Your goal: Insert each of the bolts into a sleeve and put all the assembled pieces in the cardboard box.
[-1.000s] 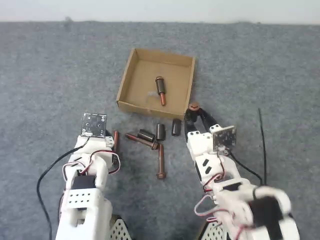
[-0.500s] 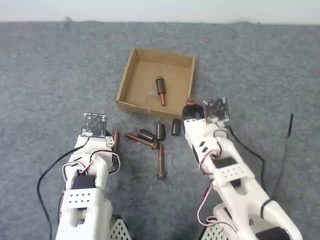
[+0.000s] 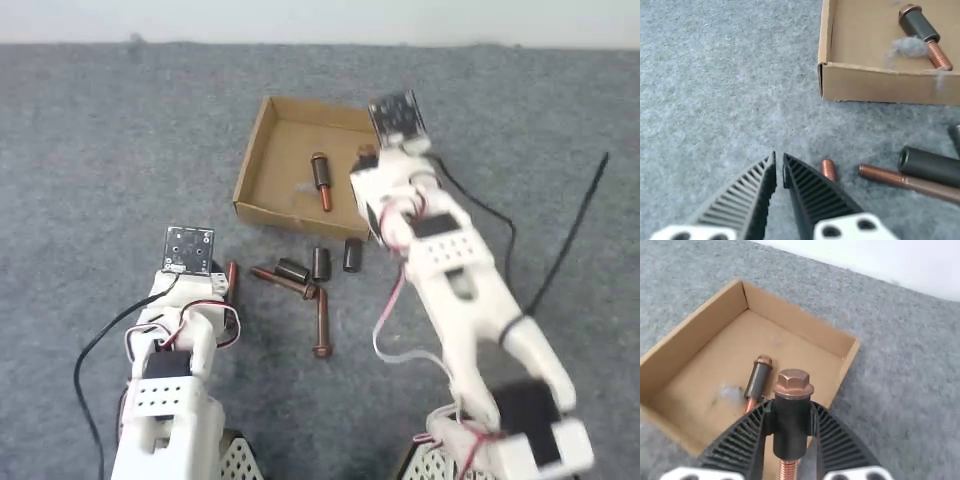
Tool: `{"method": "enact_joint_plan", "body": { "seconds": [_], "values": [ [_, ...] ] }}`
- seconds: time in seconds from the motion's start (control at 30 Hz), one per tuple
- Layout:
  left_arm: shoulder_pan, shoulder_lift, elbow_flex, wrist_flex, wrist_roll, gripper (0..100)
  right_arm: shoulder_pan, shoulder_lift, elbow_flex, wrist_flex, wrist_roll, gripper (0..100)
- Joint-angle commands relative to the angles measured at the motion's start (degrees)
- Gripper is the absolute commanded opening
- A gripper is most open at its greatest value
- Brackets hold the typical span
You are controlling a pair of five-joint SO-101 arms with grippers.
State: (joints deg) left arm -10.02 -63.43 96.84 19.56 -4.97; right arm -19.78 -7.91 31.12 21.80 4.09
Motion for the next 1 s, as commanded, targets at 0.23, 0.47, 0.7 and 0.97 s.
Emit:
{"method": "enact_joint_plan", "body": {
  "seconds": [0.23, 0.47, 0.7, 0.97],
  "values": [
    [-0.4, -1.4, -1.5, 0.1, -0.5, 2, 0.7, 25.3, -34.5, 9.7, 0.9, 1.0],
    [-0.4, -1.4, -1.7, 0.0, -0.5, 2, -0.3, 40.0, -49.0, 14.8, 0.9, 4.8],
    [-0.4, -1.4, -1.9, -0.1, -0.5, 2, -2.8, 45.5, -54.4, 16.7, 0.9, 16.6],
    [-0.4, -1.2, -1.5, -3.0, -0.5, 2, -3.1, 39.3, -54.4, 22.8, 0.5, 0.2]
  ]
}}
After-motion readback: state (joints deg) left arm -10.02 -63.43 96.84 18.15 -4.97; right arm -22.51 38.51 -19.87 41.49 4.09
